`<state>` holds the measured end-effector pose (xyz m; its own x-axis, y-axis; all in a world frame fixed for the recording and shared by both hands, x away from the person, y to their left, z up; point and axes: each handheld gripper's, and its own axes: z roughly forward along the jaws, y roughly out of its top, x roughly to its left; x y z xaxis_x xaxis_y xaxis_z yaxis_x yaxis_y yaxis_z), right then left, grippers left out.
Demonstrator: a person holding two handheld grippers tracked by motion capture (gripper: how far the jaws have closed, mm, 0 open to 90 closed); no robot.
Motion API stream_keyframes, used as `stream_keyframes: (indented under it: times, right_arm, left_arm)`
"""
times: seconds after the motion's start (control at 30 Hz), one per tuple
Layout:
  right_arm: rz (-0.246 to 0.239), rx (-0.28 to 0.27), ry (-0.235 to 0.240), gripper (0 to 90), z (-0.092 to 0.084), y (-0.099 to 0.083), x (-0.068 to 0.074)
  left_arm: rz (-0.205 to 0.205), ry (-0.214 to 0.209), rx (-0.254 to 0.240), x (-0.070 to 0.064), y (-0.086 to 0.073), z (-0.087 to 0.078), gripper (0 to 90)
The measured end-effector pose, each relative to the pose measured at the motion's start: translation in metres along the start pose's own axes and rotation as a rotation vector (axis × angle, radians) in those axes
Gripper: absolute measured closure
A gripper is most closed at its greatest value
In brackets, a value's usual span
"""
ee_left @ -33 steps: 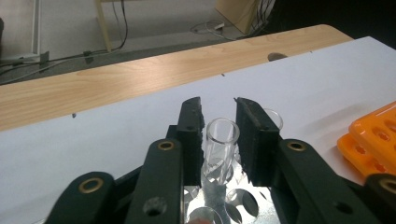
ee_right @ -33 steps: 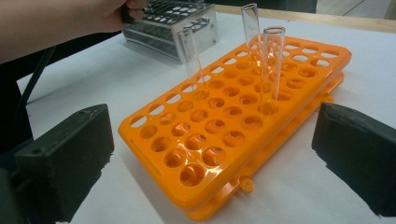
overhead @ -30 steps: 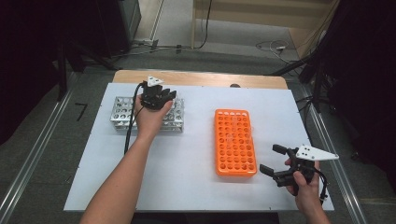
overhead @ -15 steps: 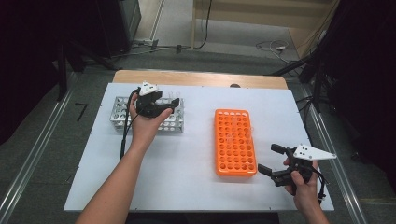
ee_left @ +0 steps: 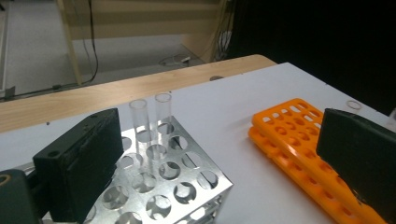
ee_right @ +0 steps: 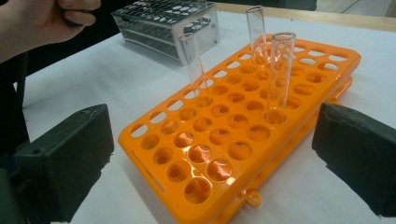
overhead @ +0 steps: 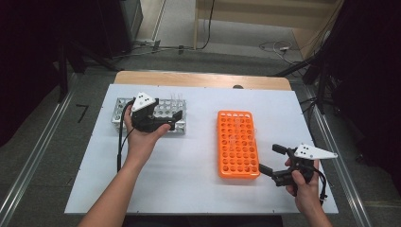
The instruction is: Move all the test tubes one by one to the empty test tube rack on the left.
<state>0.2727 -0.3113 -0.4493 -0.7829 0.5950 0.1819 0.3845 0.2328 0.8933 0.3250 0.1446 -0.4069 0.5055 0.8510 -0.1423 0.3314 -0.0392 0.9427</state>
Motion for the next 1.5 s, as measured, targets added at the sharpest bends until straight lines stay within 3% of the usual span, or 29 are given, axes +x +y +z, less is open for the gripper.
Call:
stream_keyframes:
  times: [0.37,0.7,1.13,1.27,1.33,1.5]
  right_arm:
    - [0.000,-0.011,-0.014,0.0,0.006,0.012,-0.002]
    - [0.005,0.005,-0.029,0.0,0.020,0.027,-0.013]
    - [0.034,0.031,-0.042,0.0,0.048,0.035,-0.034]
    - [0.068,0.041,-0.043,4.1,0.053,0.035,-0.039]
    - [0.091,0.063,-0.070,5.6,0.057,0.033,-0.040]
    - [0.115,0.079,-0.083,18.6,0.062,0.024,-0.041]
  left_arm:
    - [0.016,-0.046,-0.028,-0.022,-0.013,-0.032,0.0]
    - [0.011,-0.058,-0.048,-0.034,-0.031,-0.063,0.0]
    - [-0.024,-0.059,-0.052,-0.033,-0.062,-0.089,0.0]
    - [-0.025,-0.063,-0.059,-0.032,-0.070,-0.096,0.0]
    - [-0.029,-0.065,-0.063,-0.030,-0.072,-0.099,0.0]
    - [-0.031,-0.059,-0.062,-0.026,-0.078,-0.103,0.0]
